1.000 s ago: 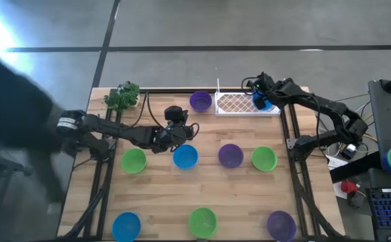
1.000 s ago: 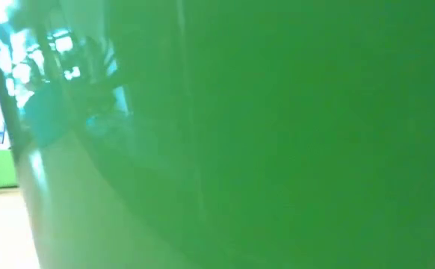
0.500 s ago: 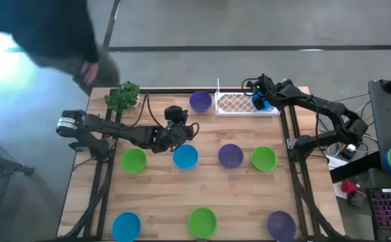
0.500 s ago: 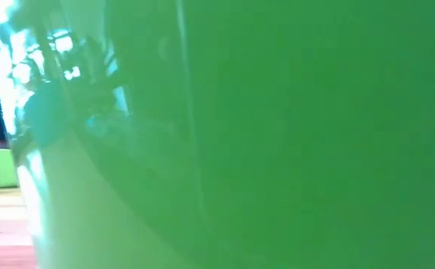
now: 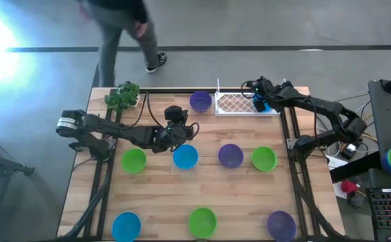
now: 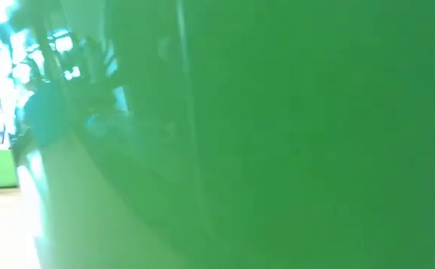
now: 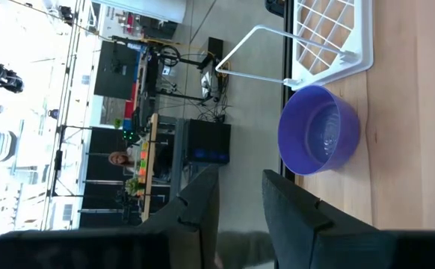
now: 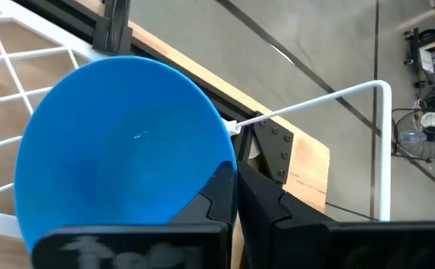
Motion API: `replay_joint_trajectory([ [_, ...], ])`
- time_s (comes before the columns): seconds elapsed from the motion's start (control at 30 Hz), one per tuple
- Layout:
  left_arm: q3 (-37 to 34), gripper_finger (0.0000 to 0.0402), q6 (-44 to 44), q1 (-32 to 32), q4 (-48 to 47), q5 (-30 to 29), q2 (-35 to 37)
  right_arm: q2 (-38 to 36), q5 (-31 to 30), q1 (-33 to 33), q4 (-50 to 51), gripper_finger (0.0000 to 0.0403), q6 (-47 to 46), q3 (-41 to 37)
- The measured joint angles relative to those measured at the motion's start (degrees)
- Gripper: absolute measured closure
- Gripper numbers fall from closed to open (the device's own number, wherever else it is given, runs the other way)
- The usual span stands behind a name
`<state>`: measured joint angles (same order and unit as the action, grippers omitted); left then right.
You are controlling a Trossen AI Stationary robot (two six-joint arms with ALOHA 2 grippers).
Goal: Pick & Place Mini bowls
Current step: Put the top blue bowl on the shelf
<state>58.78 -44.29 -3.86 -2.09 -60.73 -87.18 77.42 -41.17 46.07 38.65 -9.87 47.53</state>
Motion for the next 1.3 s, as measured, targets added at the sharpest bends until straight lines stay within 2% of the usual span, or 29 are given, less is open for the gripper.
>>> replay_joint_trajectory([
  [1.03, 0.00, 0.0299, -0.01, 0.00, -0.02, 0.00, 0.00, 1.15, -1.00, 0.08, -0.13, 0.0394, -0.17, 0.02],
  [1.3, 0.00, 0.0299, -0.02, 0.00, 0.00, 0.00, 0.00, 1.15, -0.80, 0.13, -0.09, 0.0347, -0.46, 0.02],
])
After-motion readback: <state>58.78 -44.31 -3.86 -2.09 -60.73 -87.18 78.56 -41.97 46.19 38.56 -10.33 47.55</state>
